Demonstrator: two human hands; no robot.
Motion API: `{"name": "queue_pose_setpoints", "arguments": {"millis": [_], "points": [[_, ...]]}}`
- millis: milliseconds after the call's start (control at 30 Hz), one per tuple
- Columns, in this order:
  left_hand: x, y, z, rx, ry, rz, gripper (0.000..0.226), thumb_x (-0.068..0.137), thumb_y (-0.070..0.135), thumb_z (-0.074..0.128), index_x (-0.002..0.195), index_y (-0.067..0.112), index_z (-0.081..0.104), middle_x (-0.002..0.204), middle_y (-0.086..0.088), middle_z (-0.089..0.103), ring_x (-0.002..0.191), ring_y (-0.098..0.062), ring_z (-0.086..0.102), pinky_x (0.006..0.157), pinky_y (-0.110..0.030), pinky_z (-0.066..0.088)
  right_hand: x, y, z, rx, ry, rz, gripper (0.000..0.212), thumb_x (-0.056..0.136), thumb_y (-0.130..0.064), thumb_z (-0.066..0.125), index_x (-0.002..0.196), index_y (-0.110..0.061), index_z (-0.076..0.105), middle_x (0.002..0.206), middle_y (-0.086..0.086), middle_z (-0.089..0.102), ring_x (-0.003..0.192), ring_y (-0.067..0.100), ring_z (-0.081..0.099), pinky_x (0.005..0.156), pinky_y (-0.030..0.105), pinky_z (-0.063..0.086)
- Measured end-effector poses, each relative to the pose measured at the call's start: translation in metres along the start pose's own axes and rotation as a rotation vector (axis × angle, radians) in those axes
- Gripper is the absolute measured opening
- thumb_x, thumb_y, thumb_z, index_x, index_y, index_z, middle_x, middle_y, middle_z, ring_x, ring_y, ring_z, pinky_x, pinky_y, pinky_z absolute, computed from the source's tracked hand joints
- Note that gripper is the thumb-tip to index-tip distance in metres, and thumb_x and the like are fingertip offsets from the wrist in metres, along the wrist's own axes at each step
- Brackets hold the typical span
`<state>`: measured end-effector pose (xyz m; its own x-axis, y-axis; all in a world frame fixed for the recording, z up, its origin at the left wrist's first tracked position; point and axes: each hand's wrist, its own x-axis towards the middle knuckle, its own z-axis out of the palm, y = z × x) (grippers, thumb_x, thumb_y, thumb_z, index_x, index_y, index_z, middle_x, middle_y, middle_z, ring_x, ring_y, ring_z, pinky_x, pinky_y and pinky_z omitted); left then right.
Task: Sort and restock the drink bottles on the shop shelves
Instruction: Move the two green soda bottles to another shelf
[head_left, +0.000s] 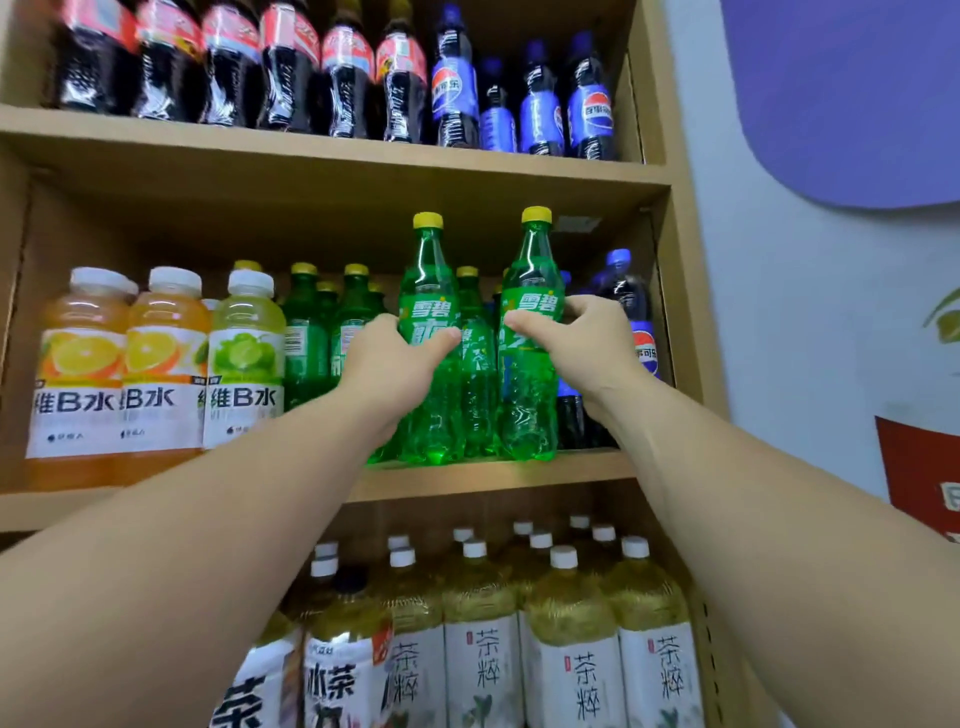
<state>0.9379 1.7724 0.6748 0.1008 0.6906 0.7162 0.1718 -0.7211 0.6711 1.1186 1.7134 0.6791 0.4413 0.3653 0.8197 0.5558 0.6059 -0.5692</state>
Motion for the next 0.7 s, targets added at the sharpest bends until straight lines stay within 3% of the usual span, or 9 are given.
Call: {"name": "queue_pose_setpoints", "arguments": {"millis": [167,267,333,433,567,700], "points": [[0.01,-0.016,0.007,0.083,-0.028,-0.006,0.096,0.09,0.066,0.061,0.16,0.011,0.024,0.154,-0.015,0.045,0.135,-0.035,0.049,0.109,-0.051,0.043,0.008,0.016,0.004,-0.022,-0.007,-0.014,0.031,0.073,-0.041,0.088,0.089,-0.017,0.079,0.079,0.001,0.078,0.076,0.019,0.075,0.072,0.047,0.063],[0.007,-0.023,0.006,0.171,-0.039,0.043,0.096,0.09,0.068,0.059,0.16,0.012,0.024,0.159,-0.013,0.039,0.138,-0.034,0.046,0.11,-0.047,0.042,0.011,0.026,0.006,-0.042,-0.031,-0.038,0.036,0.071,-0.047,0.087,0.094,-0.02,0.078,0.083,-0.003,0.079,0.079,0.016,0.076,0.074,0.047,0.063],[0.0,-0.03,0.002,0.23,-0.088,0.052,0.099,0.088,0.07,0.06,0.161,0.015,0.022,0.161,-0.01,0.037,0.13,-0.031,0.054,0.105,-0.049,0.049,0.012,0.032,0.006,-0.049,-0.033,-0.05,0.038,0.071,-0.048,0.086,0.096,-0.021,0.078,0.085,-0.005,0.079,0.081,0.014,0.076,0.077,0.047,0.063],[-0.01,-0.042,-0.008,0.222,-0.18,0.048,0.094,0.09,0.053,0.07,0.162,0.024,0.018,0.155,-0.005,0.04,0.09,-0.021,0.068,0.079,-0.044,0.062,0.006,0.04,0.002,-0.061,-0.055,-0.072,0.032,0.079,-0.045,0.084,0.101,-0.023,0.075,0.093,-0.01,0.076,0.087,0.005,0.071,0.084,0.038,0.061],[-0.011,-0.049,-0.014,0.169,-0.238,0.068,0.088,0.092,0.032,0.074,0.162,0.028,0.021,0.153,-0.004,0.043,0.09,-0.023,0.07,0.074,-0.04,0.063,-0.01,0.057,-0.006,-0.141,-0.104,-0.075,0.056,0.078,-0.055,0.082,0.121,-0.022,0.068,0.118,-0.015,0.07,0.107,0.004,0.064,0.096,0.033,0.052],[-0.009,-0.044,-0.001,0.171,-0.277,0.082,0.091,0.09,0.036,0.076,0.162,0.03,0.02,0.146,-0.003,0.046,0.09,-0.022,0.069,0.073,-0.035,0.064,-0.014,0.062,-0.018,-0.018,-0.229,0.004,0.026,0.079,-0.036,0.086,0.097,-0.032,0.067,0.101,-0.015,0.074,0.097,-0.003,0.069,0.08,0.025,0.052]]}}
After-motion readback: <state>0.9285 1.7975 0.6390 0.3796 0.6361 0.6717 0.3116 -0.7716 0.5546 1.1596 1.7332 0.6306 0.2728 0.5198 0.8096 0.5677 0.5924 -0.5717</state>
